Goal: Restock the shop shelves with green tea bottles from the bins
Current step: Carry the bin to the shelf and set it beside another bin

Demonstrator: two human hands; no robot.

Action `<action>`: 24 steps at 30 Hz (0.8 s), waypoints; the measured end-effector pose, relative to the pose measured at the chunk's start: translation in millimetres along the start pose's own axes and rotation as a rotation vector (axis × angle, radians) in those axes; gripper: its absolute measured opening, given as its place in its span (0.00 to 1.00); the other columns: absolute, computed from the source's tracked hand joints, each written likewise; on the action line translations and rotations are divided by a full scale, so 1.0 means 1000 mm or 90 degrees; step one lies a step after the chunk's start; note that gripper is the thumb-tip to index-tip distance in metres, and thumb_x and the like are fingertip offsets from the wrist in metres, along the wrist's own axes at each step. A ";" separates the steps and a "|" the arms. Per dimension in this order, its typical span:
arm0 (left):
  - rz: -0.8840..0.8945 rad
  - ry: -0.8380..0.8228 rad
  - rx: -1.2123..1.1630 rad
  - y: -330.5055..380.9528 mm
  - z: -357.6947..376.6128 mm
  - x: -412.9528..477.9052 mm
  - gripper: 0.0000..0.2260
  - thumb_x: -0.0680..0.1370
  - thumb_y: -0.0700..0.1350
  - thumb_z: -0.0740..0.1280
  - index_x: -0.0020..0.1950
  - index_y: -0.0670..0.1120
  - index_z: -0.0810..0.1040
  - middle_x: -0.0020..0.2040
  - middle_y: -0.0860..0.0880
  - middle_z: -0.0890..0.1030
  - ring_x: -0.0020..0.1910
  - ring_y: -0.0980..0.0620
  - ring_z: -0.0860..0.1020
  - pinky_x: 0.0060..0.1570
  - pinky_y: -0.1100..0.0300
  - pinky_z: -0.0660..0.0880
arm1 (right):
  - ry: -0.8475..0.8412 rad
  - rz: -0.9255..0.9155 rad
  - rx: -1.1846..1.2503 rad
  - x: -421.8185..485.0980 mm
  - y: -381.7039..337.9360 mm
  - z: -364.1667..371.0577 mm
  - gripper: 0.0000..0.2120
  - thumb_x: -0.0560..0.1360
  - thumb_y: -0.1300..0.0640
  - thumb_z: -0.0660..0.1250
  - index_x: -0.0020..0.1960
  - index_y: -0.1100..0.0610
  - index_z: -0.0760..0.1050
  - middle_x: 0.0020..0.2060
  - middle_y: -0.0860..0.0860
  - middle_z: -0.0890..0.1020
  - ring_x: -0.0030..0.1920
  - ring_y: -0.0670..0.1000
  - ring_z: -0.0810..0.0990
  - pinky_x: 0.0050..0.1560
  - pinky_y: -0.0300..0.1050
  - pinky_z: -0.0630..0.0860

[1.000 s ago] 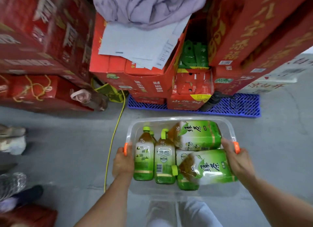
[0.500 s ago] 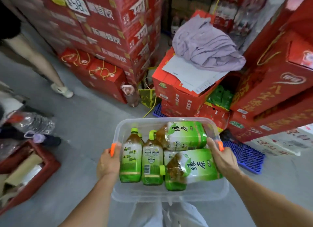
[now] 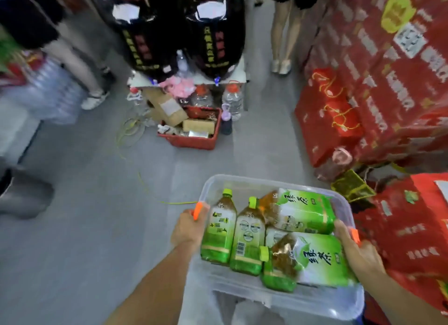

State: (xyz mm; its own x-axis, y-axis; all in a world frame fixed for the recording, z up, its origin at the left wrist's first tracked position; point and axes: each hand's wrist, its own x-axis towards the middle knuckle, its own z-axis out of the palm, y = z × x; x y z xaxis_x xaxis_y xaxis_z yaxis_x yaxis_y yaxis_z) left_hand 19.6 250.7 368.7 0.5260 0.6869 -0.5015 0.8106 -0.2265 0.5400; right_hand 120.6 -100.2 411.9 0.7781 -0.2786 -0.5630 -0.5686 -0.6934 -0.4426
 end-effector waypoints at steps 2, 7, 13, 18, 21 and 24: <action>-0.045 0.031 -0.049 -0.035 -0.029 0.001 0.23 0.77 0.68 0.60 0.39 0.49 0.73 0.41 0.43 0.79 0.50 0.39 0.80 0.45 0.53 0.72 | -0.035 -0.048 -0.049 -0.009 -0.035 0.026 0.59 0.51 0.14 0.49 0.51 0.63 0.82 0.49 0.68 0.81 0.53 0.65 0.79 0.55 0.53 0.73; -0.160 0.093 -0.164 -0.120 -0.107 0.004 0.28 0.75 0.69 0.59 0.39 0.44 0.76 0.38 0.43 0.79 0.47 0.36 0.81 0.49 0.49 0.78 | -0.114 -0.217 -0.168 -0.056 -0.121 0.110 0.38 0.65 0.22 0.50 0.34 0.57 0.76 0.32 0.61 0.79 0.44 0.63 0.78 0.51 0.55 0.72; -0.256 0.190 -0.214 -0.229 -0.213 0.026 0.28 0.77 0.70 0.60 0.48 0.44 0.78 0.45 0.42 0.82 0.48 0.39 0.80 0.52 0.48 0.77 | -0.200 -0.302 -0.218 -0.127 -0.207 0.237 0.36 0.65 0.23 0.53 0.33 0.57 0.76 0.28 0.55 0.74 0.37 0.57 0.75 0.45 0.52 0.69; -0.336 0.286 -0.223 -0.306 -0.293 0.038 0.26 0.78 0.68 0.60 0.46 0.45 0.76 0.43 0.44 0.80 0.48 0.39 0.79 0.52 0.48 0.75 | -0.276 -0.350 -0.284 -0.188 -0.278 0.338 0.47 0.59 0.20 0.52 0.37 0.65 0.80 0.35 0.63 0.79 0.38 0.58 0.77 0.44 0.52 0.69; -0.357 0.339 -0.267 -0.343 -0.331 0.034 0.25 0.79 0.66 0.61 0.40 0.44 0.74 0.37 0.43 0.76 0.47 0.37 0.79 0.48 0.48 0.73 | -0.324 -0.408 -0.308 -0.226 -0.319 0.390 0.47 0.62 0.20 0.55 0.45 0.65 0.80 0.42 0.65 0.80 0.42 0.60 0.78 0.47 0.53 0.72; -0.379 0.372 -0.296 -0.376 -0.362 0.033 0.26 0.78 0.67 0.61 0.41 0.43 0.75 0.36 0.41 0.76 0.45 0.36 0.79 0.47 0.48 0.74 | -0.351 -0.459 -0.343 -0.261 -0.355 0.436 0.50 0.65 0.19 0.56 0.58 0.64 0.79 0.50 0.65 0.79 0.47 0.60 0.76 0.49 0.50 0.68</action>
State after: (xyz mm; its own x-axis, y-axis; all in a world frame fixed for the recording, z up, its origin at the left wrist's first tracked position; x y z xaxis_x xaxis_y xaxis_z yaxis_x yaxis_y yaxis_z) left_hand -361.2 608.3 393.7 -0.2527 0.8657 -0.4321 0.6538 0.4820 0.5832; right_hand 2.6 508.8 411.9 0.5789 0.5633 -0.5896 0.2788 -0.8162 -0.5061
